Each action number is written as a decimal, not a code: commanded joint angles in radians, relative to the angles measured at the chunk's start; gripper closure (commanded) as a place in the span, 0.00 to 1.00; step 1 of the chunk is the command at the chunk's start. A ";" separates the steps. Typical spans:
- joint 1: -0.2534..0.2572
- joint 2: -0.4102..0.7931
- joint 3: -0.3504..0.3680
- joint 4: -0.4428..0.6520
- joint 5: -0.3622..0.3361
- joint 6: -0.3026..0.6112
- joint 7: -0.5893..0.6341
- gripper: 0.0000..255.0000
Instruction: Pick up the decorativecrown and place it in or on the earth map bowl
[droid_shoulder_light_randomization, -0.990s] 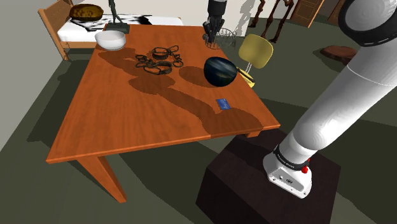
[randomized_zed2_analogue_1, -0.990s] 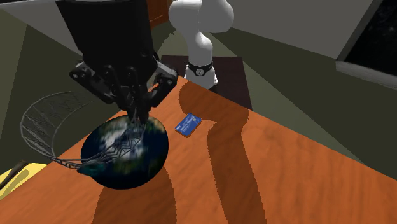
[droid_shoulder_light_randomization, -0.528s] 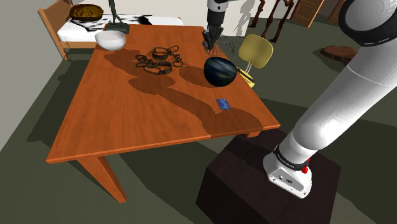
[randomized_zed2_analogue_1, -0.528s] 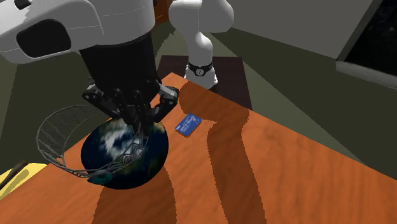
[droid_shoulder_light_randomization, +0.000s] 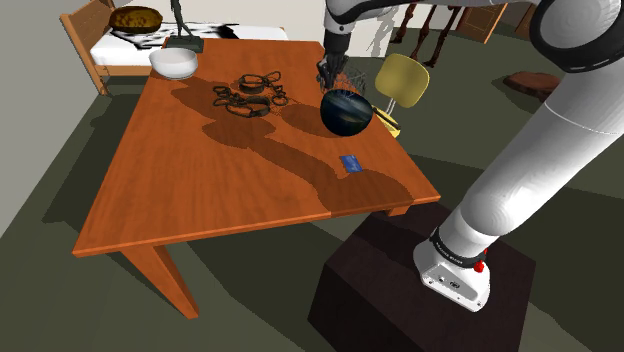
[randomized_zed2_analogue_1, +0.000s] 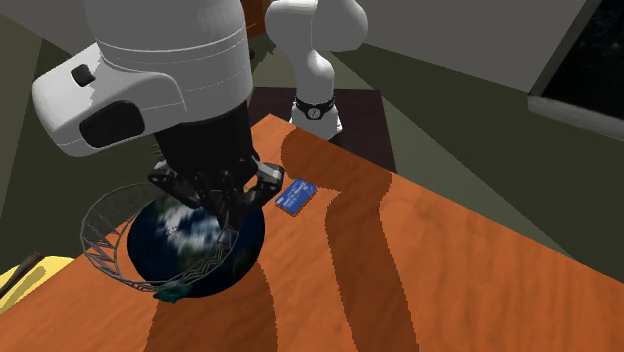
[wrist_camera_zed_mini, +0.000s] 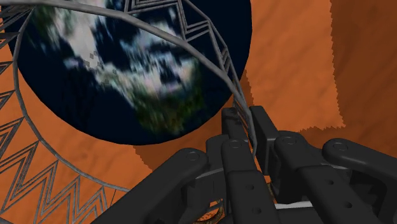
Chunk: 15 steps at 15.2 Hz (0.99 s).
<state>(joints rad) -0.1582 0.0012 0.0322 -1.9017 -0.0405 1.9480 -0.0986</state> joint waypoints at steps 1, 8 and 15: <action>0.000 0.000 0.000 -0.002 0.000 0.003 0.000 1.00; 0.000 0.000 0.000 -0.002 0.000 0.003 0.000 0.00; 0.002 -0.014 0.002 0.081 0.002 -0.095 -0.001 0.00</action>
<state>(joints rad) -0.1565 -0.0119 0.0339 -1.8515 -0.0393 1.8866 -0.0980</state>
